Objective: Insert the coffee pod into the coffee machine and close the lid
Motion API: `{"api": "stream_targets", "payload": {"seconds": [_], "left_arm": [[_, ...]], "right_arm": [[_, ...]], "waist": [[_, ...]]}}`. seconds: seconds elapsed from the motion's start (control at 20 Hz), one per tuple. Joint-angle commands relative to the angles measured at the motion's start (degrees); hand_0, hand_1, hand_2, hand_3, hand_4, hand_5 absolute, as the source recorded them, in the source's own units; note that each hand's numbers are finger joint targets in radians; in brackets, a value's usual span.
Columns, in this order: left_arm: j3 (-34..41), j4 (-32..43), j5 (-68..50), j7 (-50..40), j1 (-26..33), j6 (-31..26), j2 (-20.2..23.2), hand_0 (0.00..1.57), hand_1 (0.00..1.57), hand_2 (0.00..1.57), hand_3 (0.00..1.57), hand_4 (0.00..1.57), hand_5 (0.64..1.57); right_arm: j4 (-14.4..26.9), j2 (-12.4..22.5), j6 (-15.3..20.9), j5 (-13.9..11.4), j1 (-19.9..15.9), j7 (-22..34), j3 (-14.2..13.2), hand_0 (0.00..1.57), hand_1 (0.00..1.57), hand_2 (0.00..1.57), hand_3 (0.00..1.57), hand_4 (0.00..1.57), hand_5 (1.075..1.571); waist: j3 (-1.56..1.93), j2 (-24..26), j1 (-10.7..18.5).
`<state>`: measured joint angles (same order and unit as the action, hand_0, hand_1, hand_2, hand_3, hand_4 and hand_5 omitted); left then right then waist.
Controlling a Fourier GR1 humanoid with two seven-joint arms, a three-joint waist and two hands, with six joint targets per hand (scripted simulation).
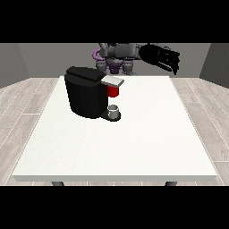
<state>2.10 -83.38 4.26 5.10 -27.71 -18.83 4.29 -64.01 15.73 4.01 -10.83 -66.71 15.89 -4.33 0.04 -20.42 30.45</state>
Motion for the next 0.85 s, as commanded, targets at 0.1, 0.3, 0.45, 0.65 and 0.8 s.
{"api": "stream_targets", "payload": {"seconds": [0.1,0.3,0.45,0.65,0.8], "left_arm": [[-0.6,-1.9,0.7,-1.8,-1.9,0.6,0.1,0.0,0.0,0.0,0.0,0.33,1.571],[-1.3,-2.3,1.4,-0.6,1.9,1.3,-0.8,0.0,0.0,0.0,0.0,0.27,1.571],[0.2,-1.0,0.6,-0.4,4.2,1.2,0.0,0.0,0.0,0.0,0.0,0.27,1.571],[2.1,-0.7,-1.3,-0.4,10.4,-0.3,1.5,0.0,0.0,0.0,0.0,0.27,1.571],[3.9,1.5,-1.0,1.3,11.4,2.4,0.7,0.0,0.0,0.0,0.0,0.27,1.571]], "right_arm": [[6.2,-1.9,1.1,-0.5,-3.8,-4.0,-0.5,0.0,0.0,0.0,0.0,0.1,1.571],[7.2,-3.1,-1.1,1.4,-3.4,-8.5,-0.7,0.0,0.0,0.0,0.0,0.0,1.571],[5.6,-7.7,0.0,0.9,-0.6,-11.9,1.9,0.0,0.0,0.0,0.0,0.0,1.571],[4.3,-11.6,-2.4,2.9,6.1,-15.1,3.6,0.0,0.0,0.0,0.0,0.18,1.571],[3.2,-15.5,-1.6,2.8,9.9,-17.7,6.8,0.0,0.0,0.0,0.0,0.26,1.571]], "waist": [[-0.06,-0.8,-0.7],[-0.05,0.5,-2.7],[-0.06,3.2,-5.1],[-0.05,9.7,-8.8],[-0.05,11.1,-12.9]]}}
